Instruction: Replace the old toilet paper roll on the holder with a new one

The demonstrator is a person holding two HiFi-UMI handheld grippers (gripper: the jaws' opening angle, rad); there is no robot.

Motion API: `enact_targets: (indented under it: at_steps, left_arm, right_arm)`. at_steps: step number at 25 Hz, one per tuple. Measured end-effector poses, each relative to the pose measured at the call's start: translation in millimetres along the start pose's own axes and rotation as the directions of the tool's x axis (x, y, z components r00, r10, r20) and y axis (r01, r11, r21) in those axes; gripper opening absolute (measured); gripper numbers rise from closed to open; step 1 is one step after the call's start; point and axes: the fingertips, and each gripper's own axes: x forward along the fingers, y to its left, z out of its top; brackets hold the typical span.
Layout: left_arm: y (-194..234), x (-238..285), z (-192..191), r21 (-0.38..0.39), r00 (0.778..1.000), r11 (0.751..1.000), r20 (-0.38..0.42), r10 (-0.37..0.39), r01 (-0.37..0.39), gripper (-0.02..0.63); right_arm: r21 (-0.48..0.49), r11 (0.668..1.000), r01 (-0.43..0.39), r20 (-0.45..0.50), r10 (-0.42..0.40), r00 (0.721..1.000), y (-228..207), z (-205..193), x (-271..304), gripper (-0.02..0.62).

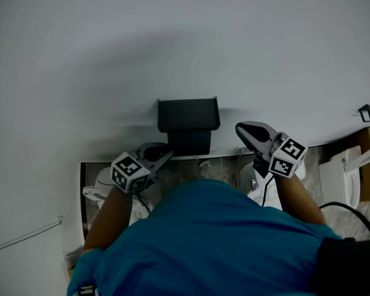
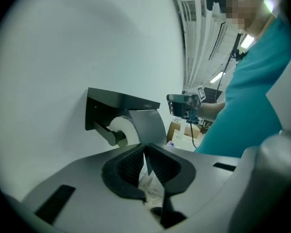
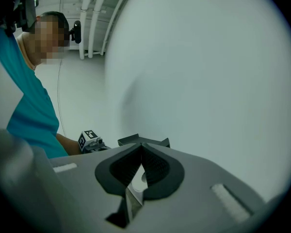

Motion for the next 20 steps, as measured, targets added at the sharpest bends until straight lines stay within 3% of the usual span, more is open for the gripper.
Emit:
enact_targets:
  at_steps: [4, 11, 13, 16, 20]
  left_arm:
    - [-20, -17, 18, -0.148, 0.989, 0.978, 0.042, -0.143, 0.148, 0.055]
    - [-25, -17, 21, -0.161, 0.992, 0.979, -0.005, -0.126, 0.124, 0.055]
    - [-23, -16, 20, -0.166, 0.993, 0.979, -0.005, -0.122, 0.119, 0.055]
    - [-22, -16, 18, -0.17, 0.993, 0.979, -0.015, -0.118, 0.114, 0.055]
    - [-23, -13, 18, -0.174, 0.993, 0.979, -0.029, -0.113, 0.107, 0.055]
  right_arm:
    - [0.006, 1.0, -0.001, -0.002, 0.001, 1.0, -4, -3, 0, 0.005]
    - [0.086, 0.994, -0.074, -0.071, 0.08, 0.994, -12, -38, 17, 0.021]
    - [0.119, 0.988, -0.102, -0.1, 0.114, 0.988, -14, -55, 26, 0.069]
    - [0.153, 0.977, -0.15, -0.145, 0.172, 0.974, -14, -80, 43, 0.211]
    - [0.168, 0.968, -0.185, -0.166, 0.213, 0.963, -18, -97, 63, 0.315]
